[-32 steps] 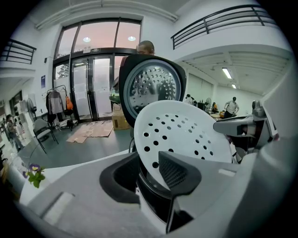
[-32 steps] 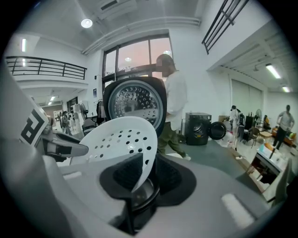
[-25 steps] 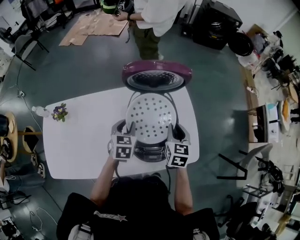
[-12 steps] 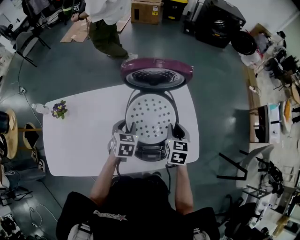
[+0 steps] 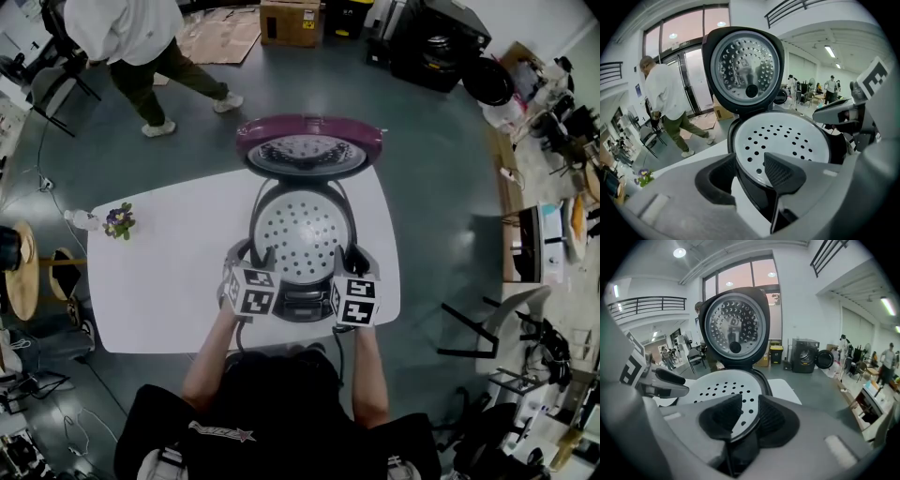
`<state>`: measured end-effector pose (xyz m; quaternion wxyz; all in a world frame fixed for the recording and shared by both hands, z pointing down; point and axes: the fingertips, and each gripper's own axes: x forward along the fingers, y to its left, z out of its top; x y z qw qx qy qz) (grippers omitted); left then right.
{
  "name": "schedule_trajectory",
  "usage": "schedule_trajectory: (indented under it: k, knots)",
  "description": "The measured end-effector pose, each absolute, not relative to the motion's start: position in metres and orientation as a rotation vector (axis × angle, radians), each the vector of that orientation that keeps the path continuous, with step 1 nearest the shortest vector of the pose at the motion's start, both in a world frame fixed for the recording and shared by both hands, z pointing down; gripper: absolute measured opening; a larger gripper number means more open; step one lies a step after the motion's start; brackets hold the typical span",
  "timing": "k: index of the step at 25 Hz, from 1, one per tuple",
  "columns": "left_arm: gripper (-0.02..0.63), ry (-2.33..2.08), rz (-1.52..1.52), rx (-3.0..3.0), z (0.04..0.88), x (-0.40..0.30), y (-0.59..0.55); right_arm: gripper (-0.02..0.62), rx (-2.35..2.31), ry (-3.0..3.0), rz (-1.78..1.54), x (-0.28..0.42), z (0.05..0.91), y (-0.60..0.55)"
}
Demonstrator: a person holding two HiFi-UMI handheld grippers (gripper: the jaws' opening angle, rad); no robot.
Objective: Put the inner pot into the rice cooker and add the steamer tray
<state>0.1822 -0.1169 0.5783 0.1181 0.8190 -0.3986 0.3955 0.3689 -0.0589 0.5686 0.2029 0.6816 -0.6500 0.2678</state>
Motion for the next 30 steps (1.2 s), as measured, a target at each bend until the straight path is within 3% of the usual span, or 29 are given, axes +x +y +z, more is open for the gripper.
schedule_trajectory:
  k: [16,30]
  knots:
    - [0.232,-1.188,1.079,2.427,0.566,0.187,-0.117,0.132,1.898,-1.862,0.707,0.368,0.561,-0.061]
    - [0.175,-1.443,0.684,2.574,0.470,0.180,-0.121,0.130,1.967,-2.111,0.351,0.362,0.466,-0.069]
